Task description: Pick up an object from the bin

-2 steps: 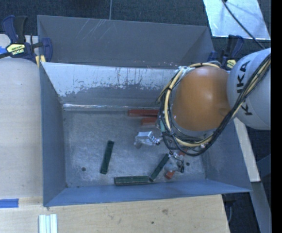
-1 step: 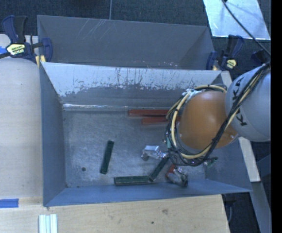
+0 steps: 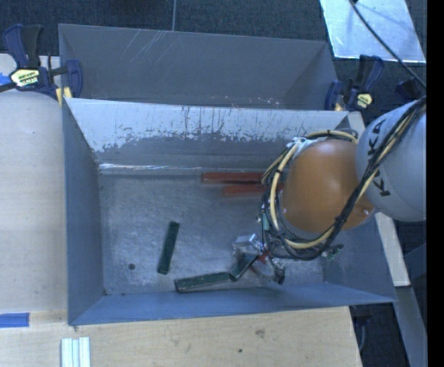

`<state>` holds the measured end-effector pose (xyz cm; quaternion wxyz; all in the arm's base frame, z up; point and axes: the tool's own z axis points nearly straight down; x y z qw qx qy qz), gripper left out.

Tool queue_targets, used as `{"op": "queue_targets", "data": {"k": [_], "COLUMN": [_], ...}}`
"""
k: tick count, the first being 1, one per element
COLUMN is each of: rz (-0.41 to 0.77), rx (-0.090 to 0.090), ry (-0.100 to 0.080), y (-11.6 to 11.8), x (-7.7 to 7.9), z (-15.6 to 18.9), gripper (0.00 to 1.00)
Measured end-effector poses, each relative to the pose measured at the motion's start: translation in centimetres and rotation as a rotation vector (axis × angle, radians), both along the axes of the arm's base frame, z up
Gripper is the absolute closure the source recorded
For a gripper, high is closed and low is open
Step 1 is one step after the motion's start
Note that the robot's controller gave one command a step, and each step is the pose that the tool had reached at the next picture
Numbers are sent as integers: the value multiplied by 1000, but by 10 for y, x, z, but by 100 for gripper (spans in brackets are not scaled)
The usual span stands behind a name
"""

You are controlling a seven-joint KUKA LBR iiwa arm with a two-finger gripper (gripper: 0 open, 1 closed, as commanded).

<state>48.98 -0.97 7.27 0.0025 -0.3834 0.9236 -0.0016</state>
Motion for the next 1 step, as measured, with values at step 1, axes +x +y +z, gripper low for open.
{"op": "queue_targets", "data": {"k": [1], "rz": [11], "rx": [1], "ry": [-6], "y": [4], "x": [30], "z": [175], "gripper": [100]}}
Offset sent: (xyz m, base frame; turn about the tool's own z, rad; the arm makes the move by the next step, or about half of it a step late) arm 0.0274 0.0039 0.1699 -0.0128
